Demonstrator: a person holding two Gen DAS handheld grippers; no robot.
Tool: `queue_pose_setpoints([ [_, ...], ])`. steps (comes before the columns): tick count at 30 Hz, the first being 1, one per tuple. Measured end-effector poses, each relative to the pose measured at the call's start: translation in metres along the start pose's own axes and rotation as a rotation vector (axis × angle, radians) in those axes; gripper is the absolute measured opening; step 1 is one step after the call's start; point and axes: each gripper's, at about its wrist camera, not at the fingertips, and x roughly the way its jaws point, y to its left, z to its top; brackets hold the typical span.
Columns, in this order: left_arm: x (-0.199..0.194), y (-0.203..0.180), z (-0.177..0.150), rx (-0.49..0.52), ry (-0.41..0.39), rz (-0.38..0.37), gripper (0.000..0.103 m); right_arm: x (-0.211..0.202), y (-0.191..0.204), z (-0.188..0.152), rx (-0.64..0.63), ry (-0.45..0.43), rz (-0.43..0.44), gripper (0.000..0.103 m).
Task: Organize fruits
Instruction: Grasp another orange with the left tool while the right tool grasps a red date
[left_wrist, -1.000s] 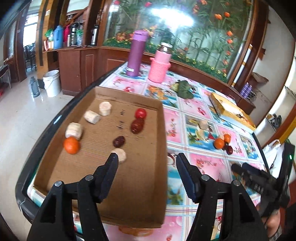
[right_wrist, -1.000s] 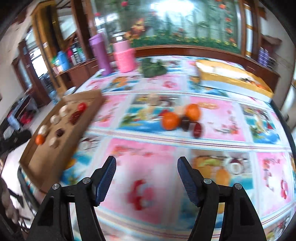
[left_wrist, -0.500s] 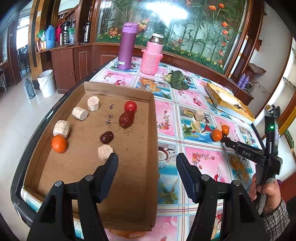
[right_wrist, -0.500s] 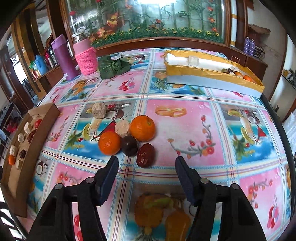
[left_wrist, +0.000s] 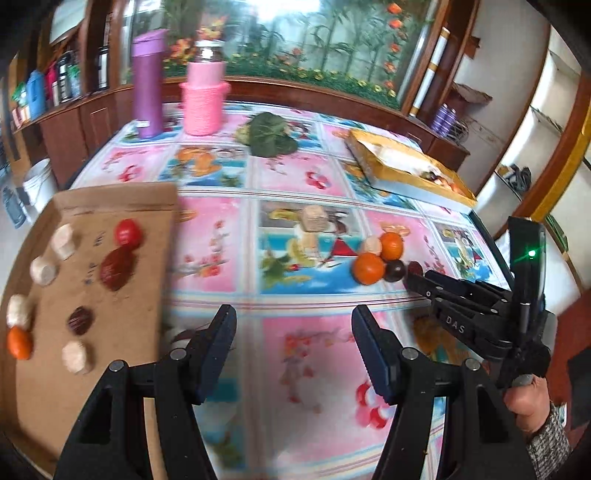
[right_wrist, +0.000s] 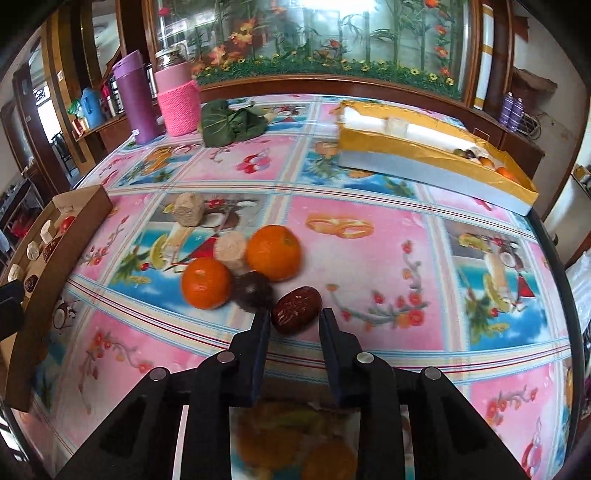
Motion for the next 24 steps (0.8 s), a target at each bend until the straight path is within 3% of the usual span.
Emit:
queue_pose_setpoints([
  [7, 0.060, -0.048, 0.018, 0.093, 0.070, -0.058, 0.064, -0.006, -0.033, -0.005, 0.081, -0.002, 0.033, 0.029],
  [12, 0.081, -0.053, 0.029, 0.102, 0.071, -0.062, 0.063, -0.003, -0.036, -0.006, 0.101, -0.002, 0.068, 0.029],
  [15, 0.094, -0.056, 0.032, 0.104, 0.087, -0.078, 0.055, -0.002, -0.036, -0.006, 0.103, -0.007, 0.075, 0.030],
  [18, 0.104, -0.060, 0.031, 0.110, 0.089, -0.075, 0.055, -0.002, -0.035, -0.006, 0.099, -0.010, 0.073, 0.030],
  [20, 0.105, -0.062, 0.031, 0.107, 0.085, -0.077, 0.048, -0.002, -0.033, -0.007, 0.090, -0.013, 0.065, 0.030],
  [21, 0.106, -0.061, 0.031, 0.100, 0.092, -0.078, 0.034, -0.002, -0.032, -0.007, 0.085, -0.014, 0.060, 0.030],
  [24, 0.103, -0.058, 0.030, 0.087, 0.101, -0.066, 0.031, -0.002, -0.029, -0.008, 0.069, -0.019, 0.043, 0.030],
])
